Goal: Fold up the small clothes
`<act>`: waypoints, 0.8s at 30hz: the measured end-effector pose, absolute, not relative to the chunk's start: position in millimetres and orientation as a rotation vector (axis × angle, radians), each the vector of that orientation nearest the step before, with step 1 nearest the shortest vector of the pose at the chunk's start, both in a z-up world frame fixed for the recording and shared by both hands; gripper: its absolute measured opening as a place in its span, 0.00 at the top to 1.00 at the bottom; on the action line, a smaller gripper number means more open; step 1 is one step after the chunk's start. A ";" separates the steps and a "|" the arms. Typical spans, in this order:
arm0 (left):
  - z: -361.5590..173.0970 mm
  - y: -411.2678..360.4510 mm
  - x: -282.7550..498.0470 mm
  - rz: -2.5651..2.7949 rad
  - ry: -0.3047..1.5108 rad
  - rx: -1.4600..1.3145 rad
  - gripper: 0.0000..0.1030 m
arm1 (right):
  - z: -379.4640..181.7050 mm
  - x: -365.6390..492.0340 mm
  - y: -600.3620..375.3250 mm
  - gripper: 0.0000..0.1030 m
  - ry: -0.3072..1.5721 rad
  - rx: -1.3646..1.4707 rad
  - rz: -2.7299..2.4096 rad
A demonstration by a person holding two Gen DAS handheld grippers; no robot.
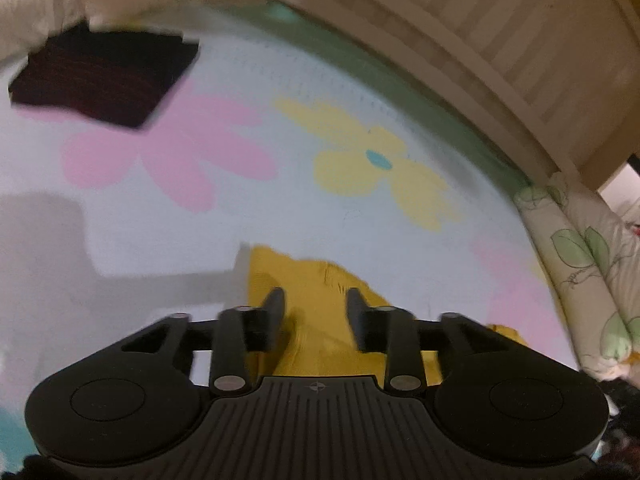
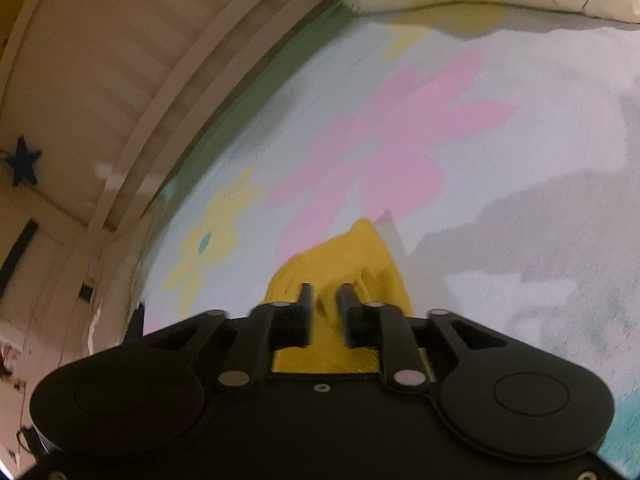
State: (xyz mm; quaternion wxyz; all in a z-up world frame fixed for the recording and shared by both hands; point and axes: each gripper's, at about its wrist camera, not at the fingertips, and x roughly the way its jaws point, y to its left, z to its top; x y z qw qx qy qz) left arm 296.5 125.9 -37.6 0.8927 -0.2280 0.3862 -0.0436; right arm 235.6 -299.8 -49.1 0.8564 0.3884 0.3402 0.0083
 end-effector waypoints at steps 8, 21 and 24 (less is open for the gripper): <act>-24.3 102.6 264.1 -0.148 0.839 -0.237 0.61 | -19.4 222.9 -277.6 0.49 0.708 0.547 0.116; -53.3 68.4 228.0 -0.274 0.970 0.046 0.61 | -23.7 198.7 -252.8 0.49 0.845 0.326 0.209; -58.3 66.6 233.8 -0.254 0.963 0.046 0.61 | -27.4 199.4 -238.0 0.49 0.861 0.256 0.262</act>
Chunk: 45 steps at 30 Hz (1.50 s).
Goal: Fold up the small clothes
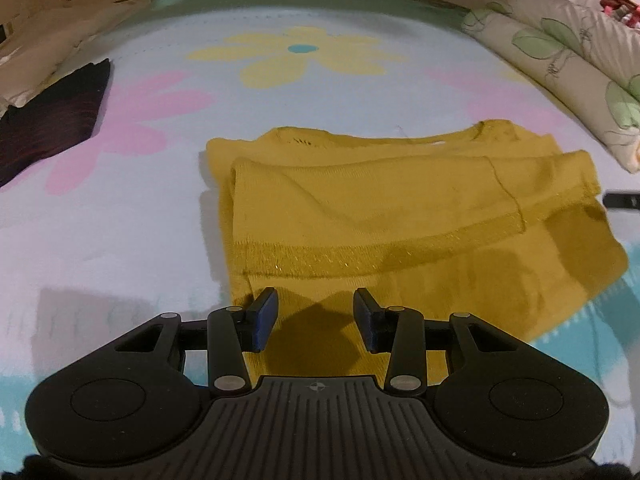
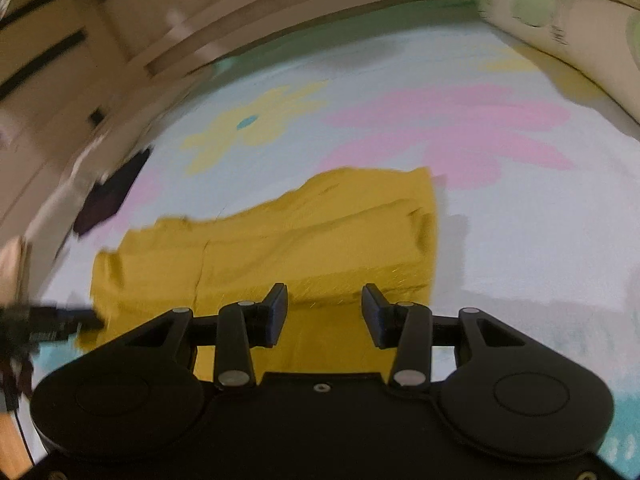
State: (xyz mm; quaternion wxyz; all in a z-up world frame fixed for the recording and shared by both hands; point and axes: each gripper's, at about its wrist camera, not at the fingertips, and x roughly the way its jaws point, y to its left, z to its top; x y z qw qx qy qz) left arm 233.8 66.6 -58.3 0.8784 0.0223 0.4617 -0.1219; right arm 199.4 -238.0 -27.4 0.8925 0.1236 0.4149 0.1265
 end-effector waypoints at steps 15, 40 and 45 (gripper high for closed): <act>-57.8 70.8 255.9 -0.223 0.906 -0.011 0.61 | -59.1 198.7 -184.0 0.49 0.836 -0.063 0.327; -57.0 81.9 297.1 -0.170 0.887 -0.189 0.61 | -30.4 223.7 -267.5 0.48 0.735 0.268 0.102; -55.0 83.6 298.7 -0.174 0.881 -0.208 0.61 | -40.2 229.0 -272.1 0.51 0.785 0.300 0.130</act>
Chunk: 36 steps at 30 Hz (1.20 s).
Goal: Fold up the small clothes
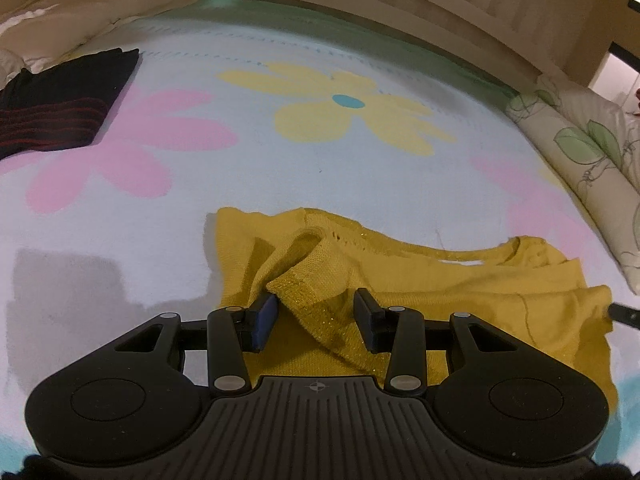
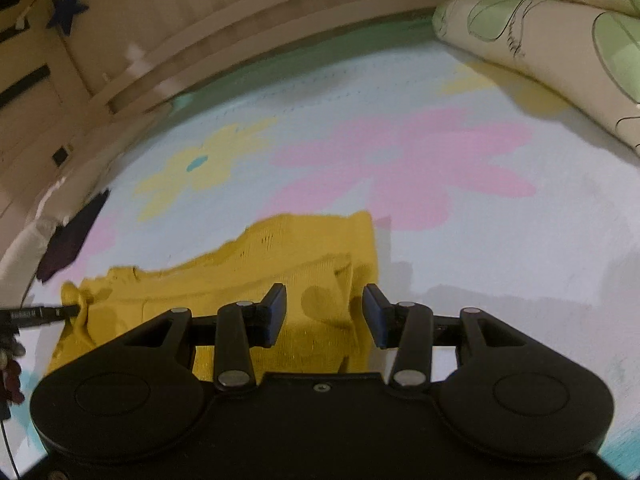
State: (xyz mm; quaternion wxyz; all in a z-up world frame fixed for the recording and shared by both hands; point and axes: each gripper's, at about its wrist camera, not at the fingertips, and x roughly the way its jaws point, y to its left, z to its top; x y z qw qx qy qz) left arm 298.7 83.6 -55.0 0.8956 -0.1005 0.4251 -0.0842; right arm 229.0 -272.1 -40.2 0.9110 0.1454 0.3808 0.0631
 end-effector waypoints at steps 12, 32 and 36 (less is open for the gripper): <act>-52.5 96.2 313.2 -0.167 0.851 -0.354 0.61 | -41.2 252.9 -289.4 0.87 0.739 0.656 0.239; -45.9 46.3 238.9 -0.290 0.816 0.012 0.61 | -26.4 220.9 -219.0 0.80 0.754 0.066 0.329; -57.2 27.9 225.6 -0.343 0.853 0.059 0.61 | -38.0 196.9 -198.0 0.80 0.777 -0.022 0.394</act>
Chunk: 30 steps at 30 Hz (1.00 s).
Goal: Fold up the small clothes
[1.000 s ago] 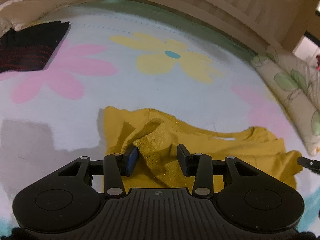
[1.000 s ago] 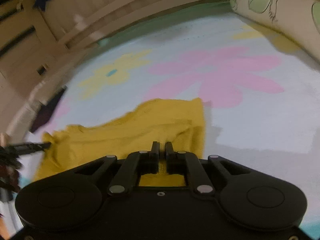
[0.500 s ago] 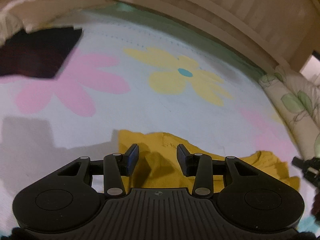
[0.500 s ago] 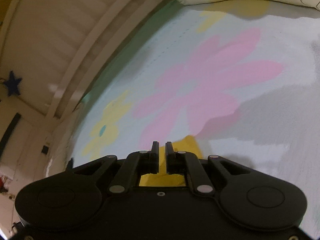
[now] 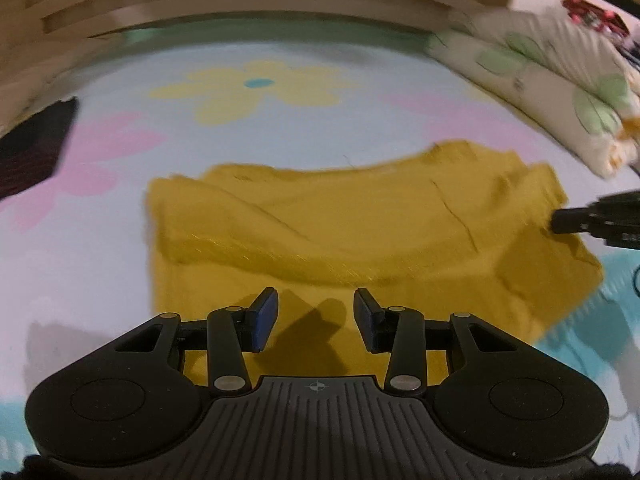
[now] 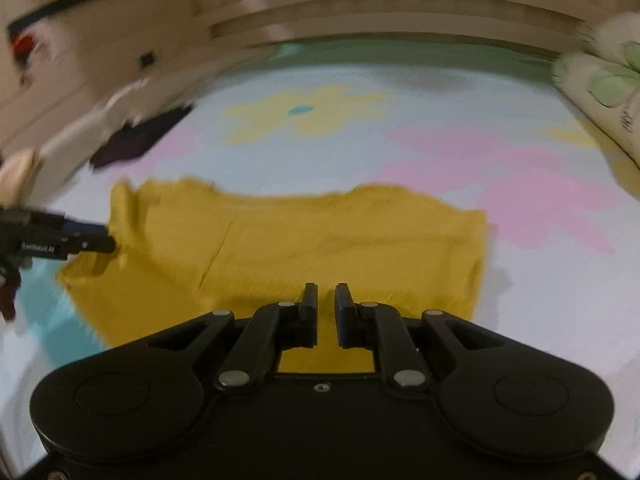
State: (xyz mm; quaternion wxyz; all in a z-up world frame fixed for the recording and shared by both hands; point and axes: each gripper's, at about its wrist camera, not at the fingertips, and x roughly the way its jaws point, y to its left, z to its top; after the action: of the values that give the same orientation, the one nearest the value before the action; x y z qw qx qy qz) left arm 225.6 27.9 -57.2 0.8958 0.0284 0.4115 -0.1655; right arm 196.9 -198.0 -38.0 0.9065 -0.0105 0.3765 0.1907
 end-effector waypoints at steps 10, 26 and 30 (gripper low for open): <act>-67.4 12.1 252.1 -0.340 0.840 0.113 0.61 | -67.1 192.4 -179.3 0.81 0.756 -0.122 0.388; -44.7 34.0 349.6 -0.210 0.803 -0.030 0.61 | -50.9 293.6 -198.3 0.81 0.710 -0.031 0.227; -33.3 53.0 347.4 -0.165 0.780 -0.098 0.61 | -38.3 298.4 -219.3 0.80 0.663 0.062 0.160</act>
State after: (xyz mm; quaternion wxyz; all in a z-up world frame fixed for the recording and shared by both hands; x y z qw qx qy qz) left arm 347.4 53.0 -33.3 0.9204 -0.0476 0.3796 -0.0804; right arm 298.4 -219.3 -38.3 0.9419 0.0306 0.3253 0.0782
